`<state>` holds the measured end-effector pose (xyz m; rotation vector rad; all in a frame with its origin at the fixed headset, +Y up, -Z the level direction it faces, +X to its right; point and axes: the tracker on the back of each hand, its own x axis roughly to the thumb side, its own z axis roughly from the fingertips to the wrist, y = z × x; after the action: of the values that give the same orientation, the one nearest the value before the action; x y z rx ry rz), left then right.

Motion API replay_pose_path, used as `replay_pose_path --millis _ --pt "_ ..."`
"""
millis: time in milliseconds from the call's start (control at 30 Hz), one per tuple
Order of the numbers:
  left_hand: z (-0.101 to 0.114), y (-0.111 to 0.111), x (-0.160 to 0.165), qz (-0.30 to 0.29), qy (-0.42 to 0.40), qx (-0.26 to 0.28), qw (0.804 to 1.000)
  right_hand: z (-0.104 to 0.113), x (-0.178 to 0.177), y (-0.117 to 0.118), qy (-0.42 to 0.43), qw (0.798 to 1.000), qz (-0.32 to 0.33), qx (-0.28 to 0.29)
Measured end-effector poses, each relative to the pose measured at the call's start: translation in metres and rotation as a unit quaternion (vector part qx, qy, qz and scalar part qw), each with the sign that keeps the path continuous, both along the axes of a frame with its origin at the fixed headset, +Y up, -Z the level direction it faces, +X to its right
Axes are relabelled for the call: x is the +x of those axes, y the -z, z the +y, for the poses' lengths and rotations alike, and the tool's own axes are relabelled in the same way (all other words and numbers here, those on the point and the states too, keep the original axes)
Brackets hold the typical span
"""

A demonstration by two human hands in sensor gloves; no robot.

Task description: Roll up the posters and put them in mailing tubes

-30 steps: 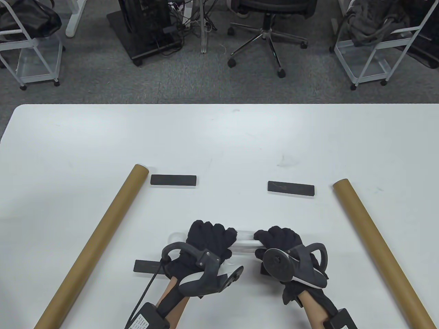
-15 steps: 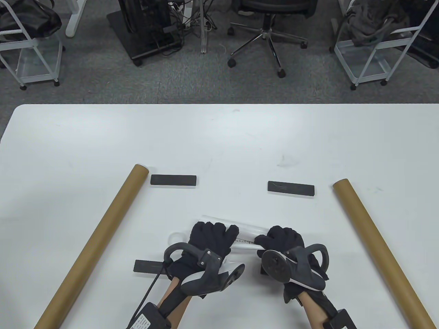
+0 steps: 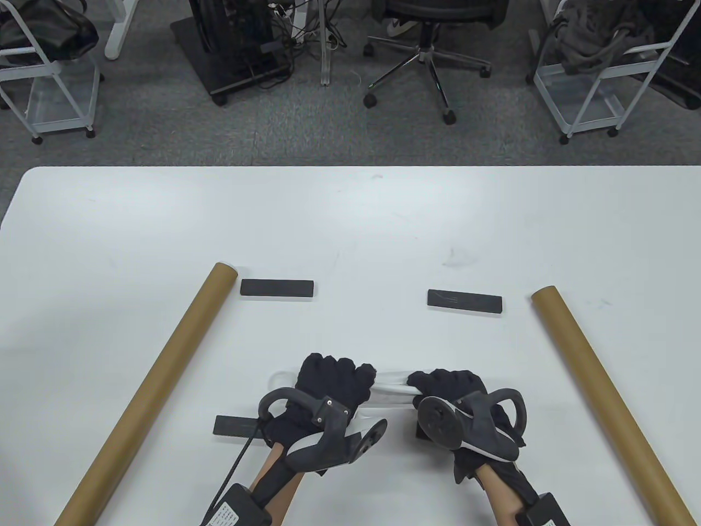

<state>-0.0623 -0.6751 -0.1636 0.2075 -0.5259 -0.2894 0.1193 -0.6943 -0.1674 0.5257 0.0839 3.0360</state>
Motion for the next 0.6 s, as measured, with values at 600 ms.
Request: replay_pose_path --millis 600 --pt "-0.0062 0.0022 0.0029 0.012 0.032 -0.024 0.999 0.0048 -0.0007 -0.0042 -0.037 0.998 -0.008 0.056"
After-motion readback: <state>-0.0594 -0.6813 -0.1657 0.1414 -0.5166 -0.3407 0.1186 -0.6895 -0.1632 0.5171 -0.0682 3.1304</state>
